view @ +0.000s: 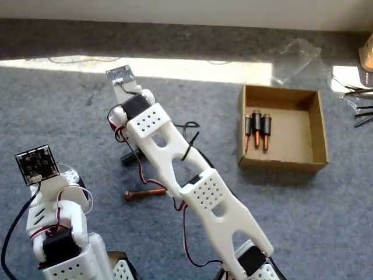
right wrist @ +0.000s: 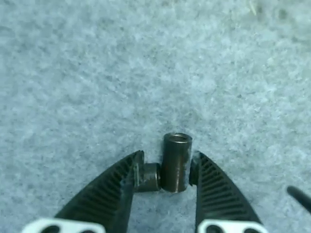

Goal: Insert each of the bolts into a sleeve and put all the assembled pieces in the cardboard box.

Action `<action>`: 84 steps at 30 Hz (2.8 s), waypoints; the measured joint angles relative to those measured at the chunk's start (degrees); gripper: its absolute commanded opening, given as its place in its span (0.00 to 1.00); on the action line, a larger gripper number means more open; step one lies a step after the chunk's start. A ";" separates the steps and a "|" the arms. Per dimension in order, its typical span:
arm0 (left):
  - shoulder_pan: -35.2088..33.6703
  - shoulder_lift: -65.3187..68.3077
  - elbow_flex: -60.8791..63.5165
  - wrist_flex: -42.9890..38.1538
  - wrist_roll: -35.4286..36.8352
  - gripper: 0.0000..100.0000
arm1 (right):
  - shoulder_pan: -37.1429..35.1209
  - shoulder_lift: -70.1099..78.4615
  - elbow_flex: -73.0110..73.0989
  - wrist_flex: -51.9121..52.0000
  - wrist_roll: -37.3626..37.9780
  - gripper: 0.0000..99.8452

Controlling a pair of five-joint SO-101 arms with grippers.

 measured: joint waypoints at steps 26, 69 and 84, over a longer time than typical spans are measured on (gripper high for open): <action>-0.09 0.00 2.81 -2.64 0.00 0.02 | 2.29 6.15 -3.52 0.00 0.00 0.02; 0.09 0.00 4.13 -4.13 0.00 0.02 | 24.26 -7.91 20.66 7.47 34.73 0.02; 0.09 0.00 4.13 -4.13 0.00 0.02 | 27.08 -3.52 19.96 7.47 37.27 0.02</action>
